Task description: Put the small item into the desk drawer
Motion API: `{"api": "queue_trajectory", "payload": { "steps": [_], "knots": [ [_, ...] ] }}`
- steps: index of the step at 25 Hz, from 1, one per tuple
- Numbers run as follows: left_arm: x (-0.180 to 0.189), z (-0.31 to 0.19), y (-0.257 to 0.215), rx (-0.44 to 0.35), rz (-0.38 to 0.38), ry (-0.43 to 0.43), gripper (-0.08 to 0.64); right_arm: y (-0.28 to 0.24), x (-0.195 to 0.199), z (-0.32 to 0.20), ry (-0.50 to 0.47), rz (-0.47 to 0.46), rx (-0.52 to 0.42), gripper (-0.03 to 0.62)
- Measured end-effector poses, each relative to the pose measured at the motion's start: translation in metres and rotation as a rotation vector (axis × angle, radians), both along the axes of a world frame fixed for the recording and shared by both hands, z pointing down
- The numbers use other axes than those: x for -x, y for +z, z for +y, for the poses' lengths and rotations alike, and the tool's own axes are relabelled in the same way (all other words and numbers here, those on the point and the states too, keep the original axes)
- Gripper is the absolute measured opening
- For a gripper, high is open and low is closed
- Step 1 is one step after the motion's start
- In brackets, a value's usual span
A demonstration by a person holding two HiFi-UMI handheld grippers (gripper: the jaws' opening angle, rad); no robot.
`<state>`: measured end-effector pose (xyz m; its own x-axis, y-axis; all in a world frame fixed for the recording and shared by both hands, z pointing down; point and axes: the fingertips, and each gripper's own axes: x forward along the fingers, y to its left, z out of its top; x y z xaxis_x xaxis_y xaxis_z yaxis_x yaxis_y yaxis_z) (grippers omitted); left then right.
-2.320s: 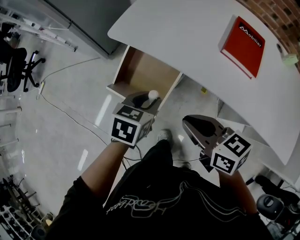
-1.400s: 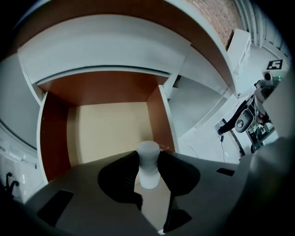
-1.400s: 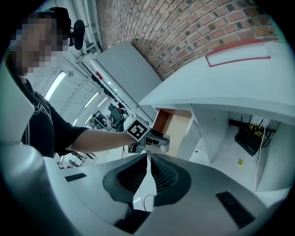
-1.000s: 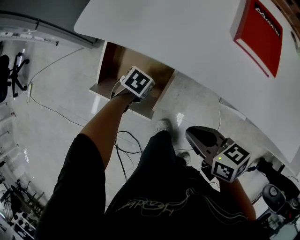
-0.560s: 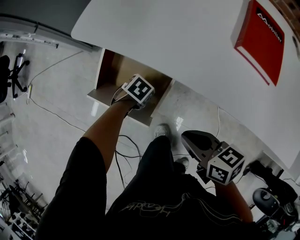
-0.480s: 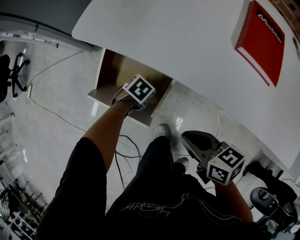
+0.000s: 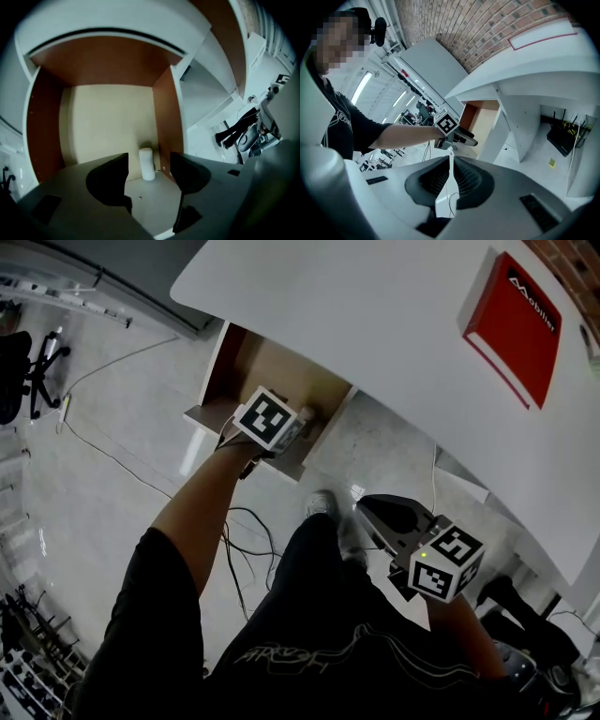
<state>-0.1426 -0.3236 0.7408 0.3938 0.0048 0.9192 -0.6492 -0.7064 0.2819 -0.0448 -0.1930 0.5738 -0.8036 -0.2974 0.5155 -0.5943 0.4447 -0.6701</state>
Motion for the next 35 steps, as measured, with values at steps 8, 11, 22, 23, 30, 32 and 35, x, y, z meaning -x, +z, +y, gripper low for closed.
{"api": "queue_trajectory", "payload": {
  "steps": [8,11,22,23,30,32,35],
  "knots": [
    [-0.013,0.047,-0.138,-0.131,0.247,-0.167,0.271,-0.061,-0.008,0.025,-0.068,-0.039,-0.101,0.055],
    [-0.026,0.078,-0.196,-0.16,0.367,-0.284,0.21,-0.096,-0.017,0.033,-0.083,-0.069,-0.162,0.054],
    [-0.105,0.228,-0.398,-0.31,0.759,-0.448,0.037,-0.266,-0.044,0.11,-0.142,-0.243,-0.35,0.054],
    [-0.11,0.242,-0.417,-0.333,0.776,-0.449,0.032,-0.281,-0.047,0.121,-0.155,-0.243,-0.379,0.054],
    [-0.131,0.325,-0.538,-0.562,0.786,-0.428,0.021,-0.368,-0.072,0.195,-0.193,-0.27,-0.546,0.054],
    [-0.137,0.344,-0.563,-0.623,0.776,-0.409,0.021,-0.39,-0.082,0.214,-0.2,-0.278,-0.589,0.054],
    [-0.149,0.373,-0.586,-0.668,0.776,-0.38,0.023,-0.416,-0.1,0.241,-0.197,-0.282,-0.654,0.054]
  ]
}}
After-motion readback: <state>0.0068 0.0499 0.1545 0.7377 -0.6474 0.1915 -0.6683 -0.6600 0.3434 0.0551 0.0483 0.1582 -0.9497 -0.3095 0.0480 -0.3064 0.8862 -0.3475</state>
